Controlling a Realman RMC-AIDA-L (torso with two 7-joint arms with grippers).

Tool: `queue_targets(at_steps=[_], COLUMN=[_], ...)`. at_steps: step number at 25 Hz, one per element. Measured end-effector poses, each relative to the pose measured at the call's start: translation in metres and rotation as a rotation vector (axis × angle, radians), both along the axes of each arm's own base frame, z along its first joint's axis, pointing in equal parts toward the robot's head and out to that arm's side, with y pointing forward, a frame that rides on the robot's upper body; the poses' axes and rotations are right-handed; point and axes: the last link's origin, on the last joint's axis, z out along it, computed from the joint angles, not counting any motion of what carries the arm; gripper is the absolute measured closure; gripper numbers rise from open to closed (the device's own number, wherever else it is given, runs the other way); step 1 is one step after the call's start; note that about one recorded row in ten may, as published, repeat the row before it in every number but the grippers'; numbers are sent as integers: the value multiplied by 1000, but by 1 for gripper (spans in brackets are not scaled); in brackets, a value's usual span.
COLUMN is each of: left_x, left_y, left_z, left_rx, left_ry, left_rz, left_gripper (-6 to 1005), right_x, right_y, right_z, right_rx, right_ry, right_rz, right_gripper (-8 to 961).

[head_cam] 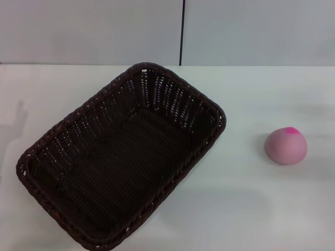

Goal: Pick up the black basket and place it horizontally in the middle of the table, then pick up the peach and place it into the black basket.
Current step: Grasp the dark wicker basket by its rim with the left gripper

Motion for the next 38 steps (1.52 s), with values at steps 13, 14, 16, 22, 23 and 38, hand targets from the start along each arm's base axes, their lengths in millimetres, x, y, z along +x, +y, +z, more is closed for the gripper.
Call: queue_targets(at_steps=[13, 14, 16, 22, 23, 38], left_x=[17, 25, 35, 65, 72, 124], left_y=[24, 34, 49, 86, 91, 111], left_z=[36, 46, 59, 86, 90, 79], left_rx=[-98, -173, -300, -696, -764, -1247], left_ry=[-193, -215, -249, -234, -209, 242], left_rz=[-251, -321, -392, -460, -461, -179], left_gripper=[263, 263, 263, 263, 263, 262], right_x=[-1, -1, 0, 3, 3, 4], right_y=[-3, -4, -4, -8, -8, -8], right_z=[-5, -5, -5, -6, -7, -7], right_rx=[-14, -15, -16, -24, -25, -28], right_ry=[6, 6, 6, 7, 7, 8], right_rz=[8, 7, 3, -10, -11, -14], right_gripper=[373, 373, 372, 371, 371, 368])
